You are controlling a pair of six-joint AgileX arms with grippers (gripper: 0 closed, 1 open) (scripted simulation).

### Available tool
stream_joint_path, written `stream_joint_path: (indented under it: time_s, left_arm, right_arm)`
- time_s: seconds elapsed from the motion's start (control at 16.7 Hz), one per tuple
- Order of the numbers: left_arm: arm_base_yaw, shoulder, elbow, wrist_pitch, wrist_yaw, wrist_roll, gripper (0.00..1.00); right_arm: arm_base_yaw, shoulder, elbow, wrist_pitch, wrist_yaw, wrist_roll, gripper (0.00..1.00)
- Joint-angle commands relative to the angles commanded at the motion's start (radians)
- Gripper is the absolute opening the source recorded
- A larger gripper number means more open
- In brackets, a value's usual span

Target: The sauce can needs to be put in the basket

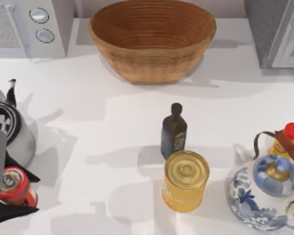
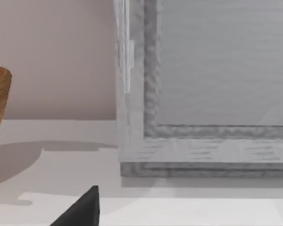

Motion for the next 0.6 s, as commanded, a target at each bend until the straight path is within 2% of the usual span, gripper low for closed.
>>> stream_joint_path:
  time_s: [0.3,0.6]
  left_arm:
    - [-0.031,0.036,0.061,-0.001,-0.038,-0.058,0.0]
    - [-0.153,0.187,0.335,-0.017,-0.211,-0.325,0.0]
  right_arm:
    - [0.0,0.0,0.0,0.0,0.0,0.0,1.0]
    - [0.0,0.0,0.0,0.0,0.0,0.0,1.0]
